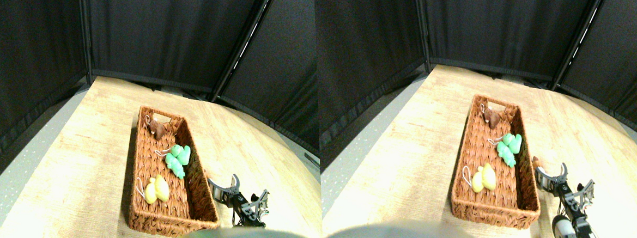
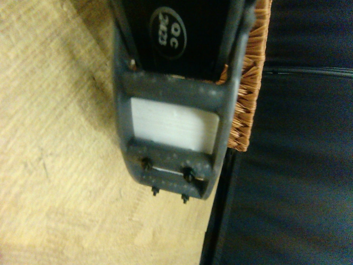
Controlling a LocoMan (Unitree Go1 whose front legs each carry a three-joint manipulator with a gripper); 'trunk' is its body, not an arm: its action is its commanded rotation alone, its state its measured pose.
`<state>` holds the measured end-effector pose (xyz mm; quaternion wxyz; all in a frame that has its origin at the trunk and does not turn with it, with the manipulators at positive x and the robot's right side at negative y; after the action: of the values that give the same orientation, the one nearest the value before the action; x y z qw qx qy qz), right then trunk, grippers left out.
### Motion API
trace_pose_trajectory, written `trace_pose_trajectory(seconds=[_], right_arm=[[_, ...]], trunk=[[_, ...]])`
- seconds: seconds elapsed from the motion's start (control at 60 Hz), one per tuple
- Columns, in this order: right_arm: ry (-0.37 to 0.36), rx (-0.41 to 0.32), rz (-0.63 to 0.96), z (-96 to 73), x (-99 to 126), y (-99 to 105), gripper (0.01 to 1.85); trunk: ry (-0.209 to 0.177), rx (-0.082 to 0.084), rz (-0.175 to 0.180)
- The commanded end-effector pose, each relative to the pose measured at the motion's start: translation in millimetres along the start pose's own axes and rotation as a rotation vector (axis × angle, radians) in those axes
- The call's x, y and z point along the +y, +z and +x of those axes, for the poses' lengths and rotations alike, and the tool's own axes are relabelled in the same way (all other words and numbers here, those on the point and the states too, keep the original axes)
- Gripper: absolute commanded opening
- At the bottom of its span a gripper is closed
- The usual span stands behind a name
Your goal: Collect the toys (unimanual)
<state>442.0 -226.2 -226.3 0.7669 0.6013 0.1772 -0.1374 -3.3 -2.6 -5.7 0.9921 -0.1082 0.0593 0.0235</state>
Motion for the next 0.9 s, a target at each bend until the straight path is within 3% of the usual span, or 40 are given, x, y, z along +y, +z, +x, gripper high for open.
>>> trace_pose_trajectory(seconds=[0.017,0.333,0.433,0.5,0.517,0.567,0.633,0.75,0.9], right_arm=[[-0.034,0.012,0.005,10.1,-10,-1,0.88],[-0.094,0.033,0.008,31.8,-23,-5,0.85],[-0.096,-0.005,0.021,33.7,-25,-4,0.78],[-0.091,-0.021,0.053,34.7,-26,-3,0.6],[-0.08,-0.033,0.053,34.8,-25,-1,0.31],[-0.069,-0.053,0.015,35.1,-24,0,0.18],[-0.07,-0.088,-0.022,33.6,-21,1,0.26],[-0.028,-0.06,-0.043,26.9,-13,8,0.24],[0.025,-0.089,-0.08,14.9,9,15,0.26]], trunk=[[0.023,0.01,-0.019],[0.037,0.014,-0.016],[0.037,0.017,-0.013],[0.035,0.017,-0.01],[0.035,0.017,-0.01],[0.031,0.016,-0.009],[0.031,0.016,-0.009],[0.024,0.015,-0.005],[0.006,0.006,0.004]])
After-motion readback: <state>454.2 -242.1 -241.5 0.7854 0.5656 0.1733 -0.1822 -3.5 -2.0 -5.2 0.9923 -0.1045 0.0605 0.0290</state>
